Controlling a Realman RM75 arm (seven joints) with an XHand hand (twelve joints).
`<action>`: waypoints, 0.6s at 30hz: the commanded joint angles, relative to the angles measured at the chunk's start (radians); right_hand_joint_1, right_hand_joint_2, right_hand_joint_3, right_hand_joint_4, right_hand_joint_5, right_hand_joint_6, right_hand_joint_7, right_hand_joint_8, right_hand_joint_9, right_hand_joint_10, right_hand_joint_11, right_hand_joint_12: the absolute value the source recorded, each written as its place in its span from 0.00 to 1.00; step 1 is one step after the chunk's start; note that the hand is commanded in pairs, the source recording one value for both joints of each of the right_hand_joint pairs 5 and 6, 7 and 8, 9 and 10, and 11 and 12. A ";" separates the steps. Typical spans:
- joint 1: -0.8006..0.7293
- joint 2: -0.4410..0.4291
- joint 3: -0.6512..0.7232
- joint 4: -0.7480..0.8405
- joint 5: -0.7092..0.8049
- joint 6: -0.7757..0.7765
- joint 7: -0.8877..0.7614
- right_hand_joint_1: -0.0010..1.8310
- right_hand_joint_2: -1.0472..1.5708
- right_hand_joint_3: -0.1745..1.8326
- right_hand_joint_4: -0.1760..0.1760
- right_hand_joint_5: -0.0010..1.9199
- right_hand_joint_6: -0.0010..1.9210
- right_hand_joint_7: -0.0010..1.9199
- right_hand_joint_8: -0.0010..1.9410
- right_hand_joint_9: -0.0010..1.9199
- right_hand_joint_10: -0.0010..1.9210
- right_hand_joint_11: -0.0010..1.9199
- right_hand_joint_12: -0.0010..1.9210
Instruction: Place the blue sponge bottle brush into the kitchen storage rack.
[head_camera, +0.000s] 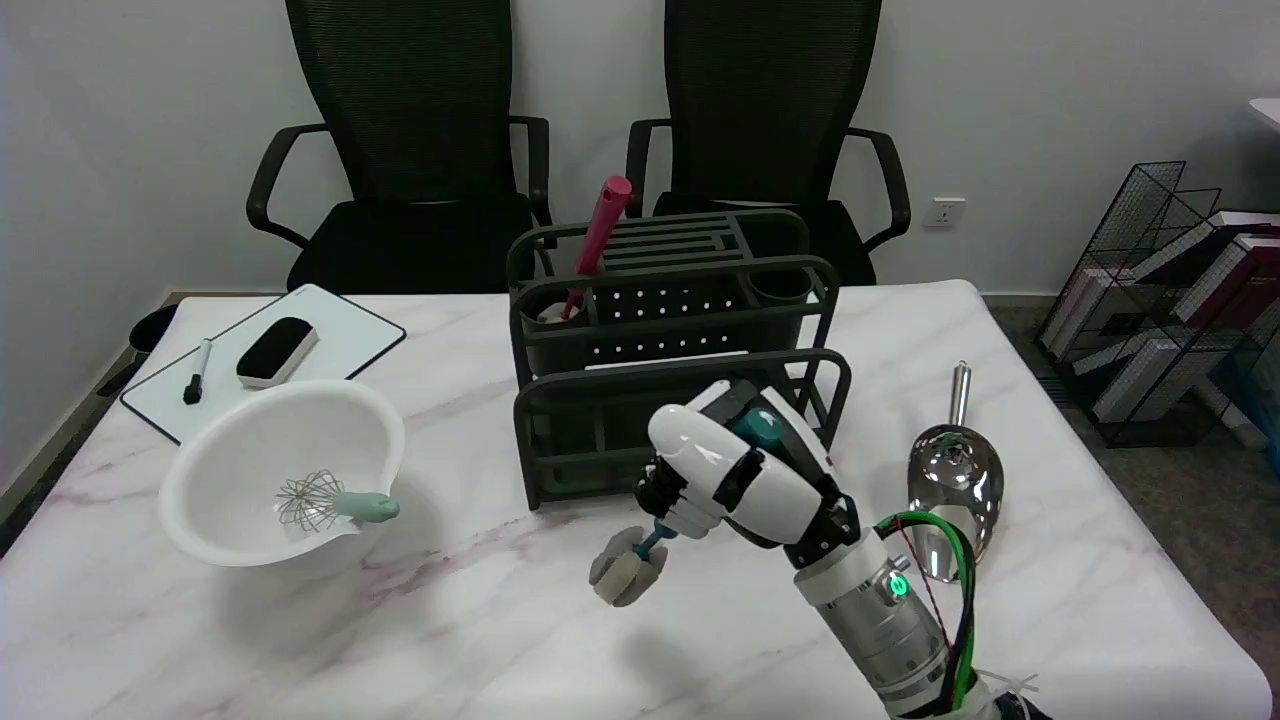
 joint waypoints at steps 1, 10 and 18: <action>0.026 0.033 0.064 -0.015 -0.011 0.033 0.153 0.55 1.00 0.44 0.50 1.00 1.00 1.00 0.99 1.00 1.00 1.00 1.00; 0.041 0.132 0.320 0.217 0.038 -0.060 0.175 0.55 1.00 0.45 0.50 1.00 1.00 1.00 0.99 1.00 1.00 1.00 1.00; 0.159 0.165 0.593 0.202 0.143 -0.319 0.321 0.56 1.00 0.43 0.50 1.00 1.00 1.00 0.99 1.00 1.00 1.00 1.00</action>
